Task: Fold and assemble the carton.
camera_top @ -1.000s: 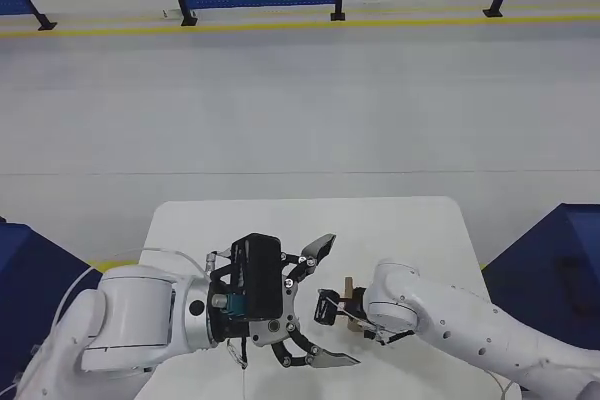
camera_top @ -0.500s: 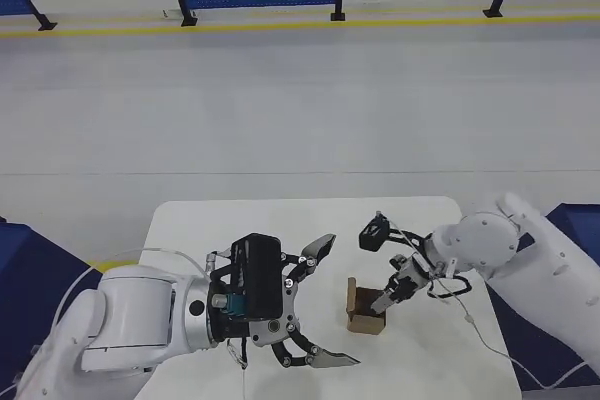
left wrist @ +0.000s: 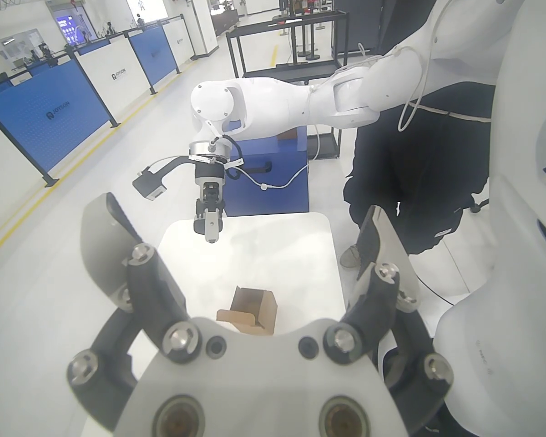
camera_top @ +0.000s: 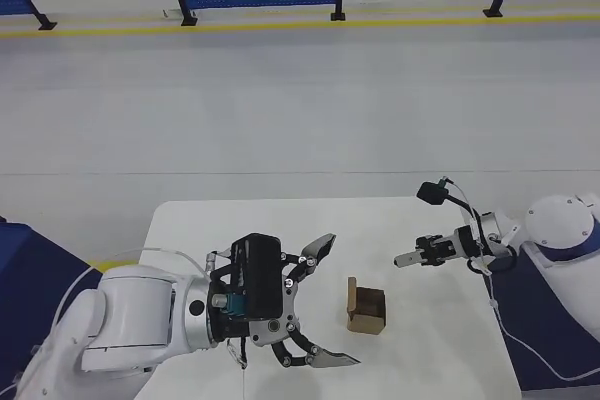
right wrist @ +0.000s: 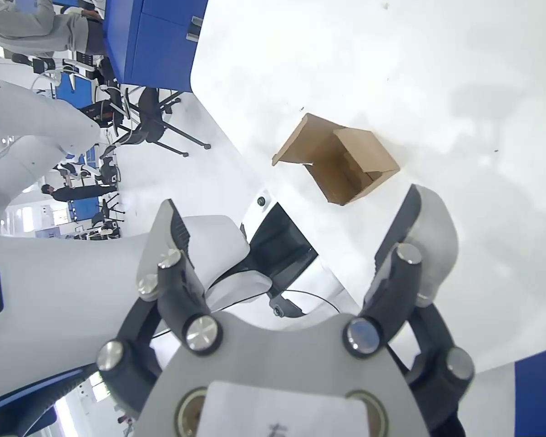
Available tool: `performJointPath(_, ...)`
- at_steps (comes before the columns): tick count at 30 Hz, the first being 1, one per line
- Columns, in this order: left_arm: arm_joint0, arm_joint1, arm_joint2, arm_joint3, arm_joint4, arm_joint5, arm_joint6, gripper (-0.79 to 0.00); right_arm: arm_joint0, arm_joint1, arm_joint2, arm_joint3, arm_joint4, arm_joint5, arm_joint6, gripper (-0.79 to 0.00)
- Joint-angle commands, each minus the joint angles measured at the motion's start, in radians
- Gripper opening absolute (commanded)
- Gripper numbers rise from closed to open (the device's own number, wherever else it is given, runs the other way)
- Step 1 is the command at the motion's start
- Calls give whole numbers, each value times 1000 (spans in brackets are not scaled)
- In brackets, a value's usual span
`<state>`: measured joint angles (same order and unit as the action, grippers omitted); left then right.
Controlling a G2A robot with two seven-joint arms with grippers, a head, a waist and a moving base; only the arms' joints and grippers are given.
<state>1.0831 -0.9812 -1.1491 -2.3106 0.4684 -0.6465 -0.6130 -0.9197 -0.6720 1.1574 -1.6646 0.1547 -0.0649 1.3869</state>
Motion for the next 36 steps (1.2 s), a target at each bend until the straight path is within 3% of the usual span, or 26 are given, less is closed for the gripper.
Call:
performJointPath(1, 0, 0, 0, 0, 0, 0, 0, 0, 0, 0, 0, 0, 1, 0, -1, 0)
performJointPath(5, -1, 0, -3, 10, 17, 10, -3, 0, 2, -2, 6, -6, 37, -16, -20, 0)
performJointPath(8, -12, -10, 58, 70, 185, 64, 5, 0, 8, -19, -6, 69, 188, -172, -46, 0)
performJointPath(13, -113, -42, 215, 273, 217, 43, 18, 0, 76, -80, -186, 211, -38, -507, -204, 0)
performJointPath(18, -100, -45, 283, 444, 118, 26, -109, 0, 152, -159, -360, 372, -240, -632, -373, 0)
performJointPath(20, -100, -45, 283, 444, 118, 26, -109, 0, 177, -180, -393, 411, -268, -644, -414, 0)
performJointPath(26, -100, -45, 283, 444, 118, 26, -109, 0, 177, -180, -393, 411, -268, -644, -414, 0)
performJointPath(28, -97, -46, 308, 432, 158, 34, -155, 0, 176, -180, -393, 411, -272, -641, -418, 0)
performJointPath(33, -66, -66, 380, 383, 191, 231, -151, 0, 182, -175, -372, 428, -364, -646, -445, 0)
performJointPath(36, -57, -74, 416, 341, 224, 239, -140, 0, 177, -170, -356, 420, -423, -689, -484, 0)
